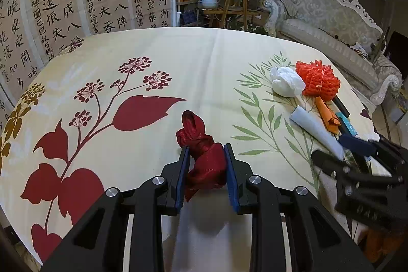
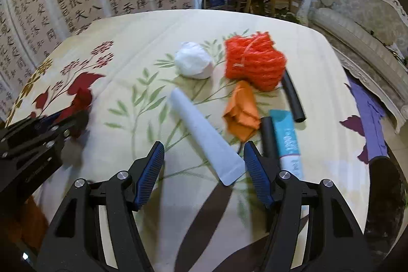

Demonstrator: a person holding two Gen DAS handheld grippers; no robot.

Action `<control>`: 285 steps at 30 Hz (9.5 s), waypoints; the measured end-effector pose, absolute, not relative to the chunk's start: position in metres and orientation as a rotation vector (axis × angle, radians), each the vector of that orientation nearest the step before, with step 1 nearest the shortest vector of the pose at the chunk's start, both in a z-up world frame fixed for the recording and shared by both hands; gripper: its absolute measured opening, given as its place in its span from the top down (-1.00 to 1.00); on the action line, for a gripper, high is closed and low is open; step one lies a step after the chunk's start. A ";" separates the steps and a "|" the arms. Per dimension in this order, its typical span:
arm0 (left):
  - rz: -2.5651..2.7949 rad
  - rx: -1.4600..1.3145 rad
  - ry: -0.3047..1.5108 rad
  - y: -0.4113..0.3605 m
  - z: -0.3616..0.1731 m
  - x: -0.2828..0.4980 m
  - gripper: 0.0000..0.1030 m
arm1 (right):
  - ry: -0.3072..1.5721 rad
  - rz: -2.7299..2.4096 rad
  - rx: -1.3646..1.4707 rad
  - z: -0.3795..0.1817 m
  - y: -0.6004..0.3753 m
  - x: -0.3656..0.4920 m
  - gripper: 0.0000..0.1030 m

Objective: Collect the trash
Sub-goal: 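Grasp the white tube with the right gripper while the left holds the red bag, then carry the red bag and white tube over the bin and open both grippers, then move the left gripper to the black foam tube and grasp it, then grasp the blue-and-white toothpaste tube with the right gripper while the left holds the black tube, then carry the black tube and toothpaste tube over the bin and open both grippers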

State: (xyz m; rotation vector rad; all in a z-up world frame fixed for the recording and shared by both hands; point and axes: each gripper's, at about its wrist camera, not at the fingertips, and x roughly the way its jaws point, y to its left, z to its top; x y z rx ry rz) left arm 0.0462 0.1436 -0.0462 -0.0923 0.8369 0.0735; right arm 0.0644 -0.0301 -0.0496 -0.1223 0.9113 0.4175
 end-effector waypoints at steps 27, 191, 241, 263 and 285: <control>0.080 -0.076 0.800 0.139 -0.043 0.037 0.46 | 0.853 0.366 -0.160 -0.043 -0.032 0.056 0.62; -0.159 0.023 0.807 0.000 -0.035 0.039 0.72 | 0.776 0.077 0.025 -0.040 -0.175 0.022 0.03; -0.279 0.025 0.740 -0.038 -0.026 0.032 0.72 | 0.757 -0.065 0.018 -0.026 -0.216 0.001 0.67; -0.471 0.156 0.717 -0.178 -0.030 0.039 0.72 | 0.739 -0.295 0.119 -0.046 -0.336 -0.014 0.67; -0.468 0.232 0.744 -0.221 -0.046 0.056 0.13 | 0.736 -0.363 0.185 -0.064 -0.374 -0.009 0.38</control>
